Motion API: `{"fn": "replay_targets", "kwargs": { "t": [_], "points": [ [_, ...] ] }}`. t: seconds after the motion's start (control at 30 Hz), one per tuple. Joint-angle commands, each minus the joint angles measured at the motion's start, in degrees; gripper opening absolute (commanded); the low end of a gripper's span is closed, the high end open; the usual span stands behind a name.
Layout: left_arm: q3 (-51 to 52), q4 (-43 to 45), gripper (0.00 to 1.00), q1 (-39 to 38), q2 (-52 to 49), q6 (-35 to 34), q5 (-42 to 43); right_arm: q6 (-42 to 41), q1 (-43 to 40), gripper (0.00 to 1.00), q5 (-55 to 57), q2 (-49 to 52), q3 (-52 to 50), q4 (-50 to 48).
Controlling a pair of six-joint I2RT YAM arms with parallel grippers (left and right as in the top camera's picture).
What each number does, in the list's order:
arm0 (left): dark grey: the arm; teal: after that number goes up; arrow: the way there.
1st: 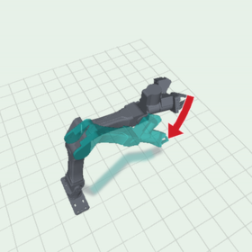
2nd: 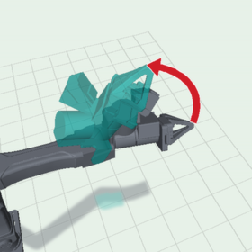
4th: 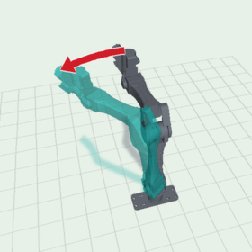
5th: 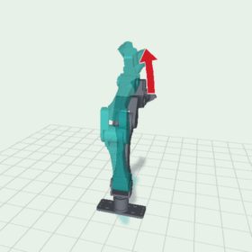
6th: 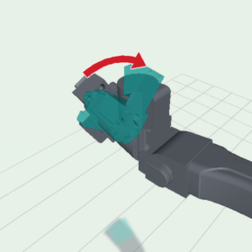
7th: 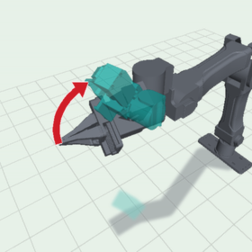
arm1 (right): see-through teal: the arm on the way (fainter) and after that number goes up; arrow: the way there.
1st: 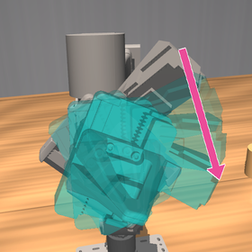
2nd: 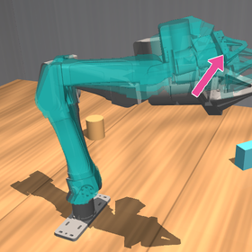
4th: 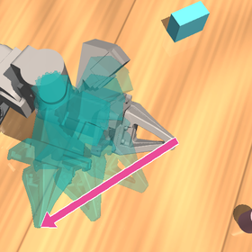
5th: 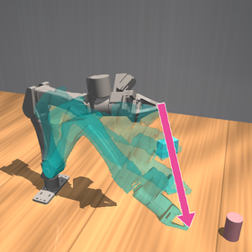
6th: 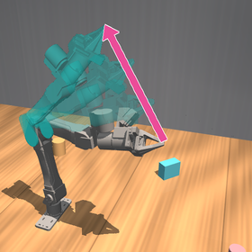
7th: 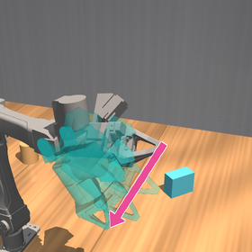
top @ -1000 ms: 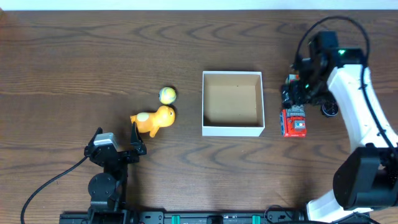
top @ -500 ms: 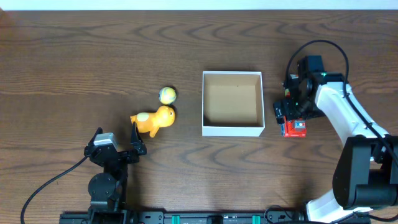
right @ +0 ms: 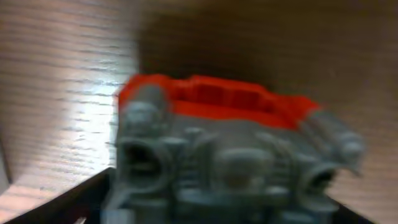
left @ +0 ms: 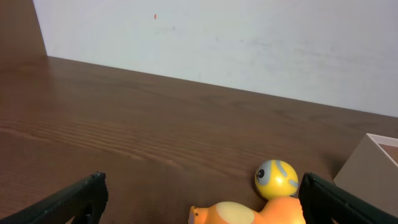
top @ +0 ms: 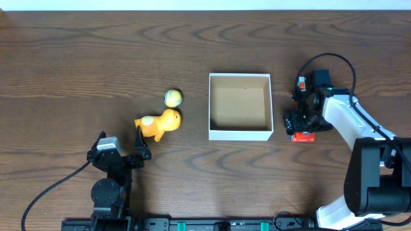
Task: Pack container
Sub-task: 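Close right gripper on the red-and-grey toy robot and lift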
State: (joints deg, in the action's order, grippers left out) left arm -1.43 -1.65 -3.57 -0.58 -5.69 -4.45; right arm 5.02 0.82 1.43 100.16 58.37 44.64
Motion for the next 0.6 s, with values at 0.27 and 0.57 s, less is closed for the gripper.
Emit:
{"fn": "replay_targets", "kwargs": {
  "t": [0.27, 0.57],
  "points": [
    [1.2, -2.1, 0.98, 0.0, 0.3, 1.0, -0.5, -0.7, -0.9, 0.54, 0.3, -0.9, 2.1, 1.5],
    [1.2, -2.1, 0.98, 0.0, 0.3, 1.0, -0.5, -1.2, 1.4, 0.52, 0.2, -6.4, 13.1, 10.8]
  ]
}}
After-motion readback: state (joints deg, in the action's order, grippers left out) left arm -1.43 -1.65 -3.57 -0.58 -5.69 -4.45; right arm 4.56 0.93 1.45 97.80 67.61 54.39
